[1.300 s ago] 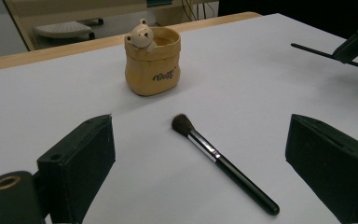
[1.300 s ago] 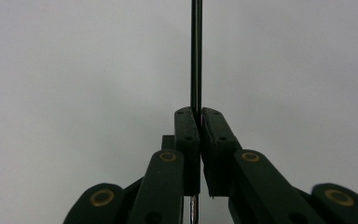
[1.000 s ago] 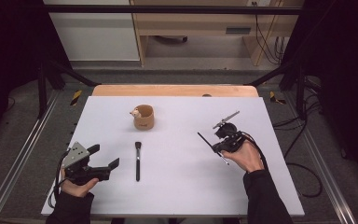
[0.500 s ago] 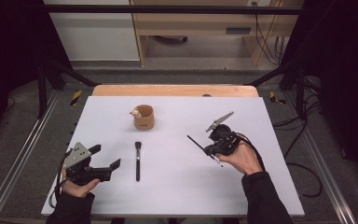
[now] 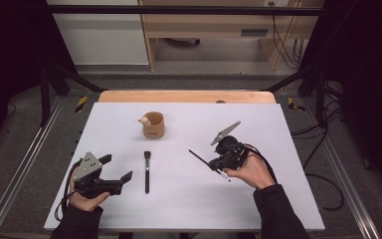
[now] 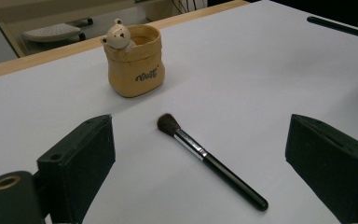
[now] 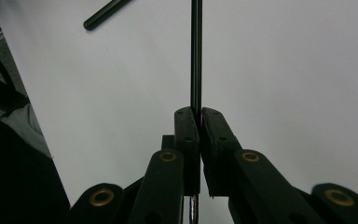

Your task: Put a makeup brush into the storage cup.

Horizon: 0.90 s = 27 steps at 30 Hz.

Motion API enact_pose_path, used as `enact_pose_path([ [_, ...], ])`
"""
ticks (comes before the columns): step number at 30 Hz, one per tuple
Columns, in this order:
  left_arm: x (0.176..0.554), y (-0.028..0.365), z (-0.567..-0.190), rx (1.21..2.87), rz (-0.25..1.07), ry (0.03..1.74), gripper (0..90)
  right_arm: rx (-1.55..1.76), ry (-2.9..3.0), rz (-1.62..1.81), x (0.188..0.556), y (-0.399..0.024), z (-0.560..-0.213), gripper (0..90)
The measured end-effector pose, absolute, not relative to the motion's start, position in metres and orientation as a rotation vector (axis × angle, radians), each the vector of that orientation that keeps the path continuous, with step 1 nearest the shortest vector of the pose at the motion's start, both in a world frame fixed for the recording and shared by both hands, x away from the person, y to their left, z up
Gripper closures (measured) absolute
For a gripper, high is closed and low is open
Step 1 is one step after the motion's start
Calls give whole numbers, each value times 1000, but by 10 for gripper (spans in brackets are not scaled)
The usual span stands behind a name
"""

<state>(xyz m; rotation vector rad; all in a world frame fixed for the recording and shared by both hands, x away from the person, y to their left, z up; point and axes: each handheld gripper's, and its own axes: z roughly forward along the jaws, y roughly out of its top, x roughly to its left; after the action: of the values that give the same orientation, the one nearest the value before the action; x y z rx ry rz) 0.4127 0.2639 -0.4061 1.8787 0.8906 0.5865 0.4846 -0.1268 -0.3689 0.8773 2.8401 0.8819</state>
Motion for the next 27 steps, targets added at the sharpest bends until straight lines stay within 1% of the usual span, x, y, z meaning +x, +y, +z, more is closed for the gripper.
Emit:
enact_pose_path([
  [13, 413, 246, -402, 1965, 597, 813, 74, 789, 2905, 889, 477, -113, -366, 859],
  [17, 413, 236, -398, 2010, 610, 761, 74, 769, 2921, 883, 476, -109, -366, 859],
  [18, 413, 230, -395, 2051, 622, 729, 74, 770, 2921, 890, 475, -108, -366, 859],
  [27, 414, 210, -386, 2136, 647, 639, 73, 725, 2950, 890, 472, -103, -364, 859],
])
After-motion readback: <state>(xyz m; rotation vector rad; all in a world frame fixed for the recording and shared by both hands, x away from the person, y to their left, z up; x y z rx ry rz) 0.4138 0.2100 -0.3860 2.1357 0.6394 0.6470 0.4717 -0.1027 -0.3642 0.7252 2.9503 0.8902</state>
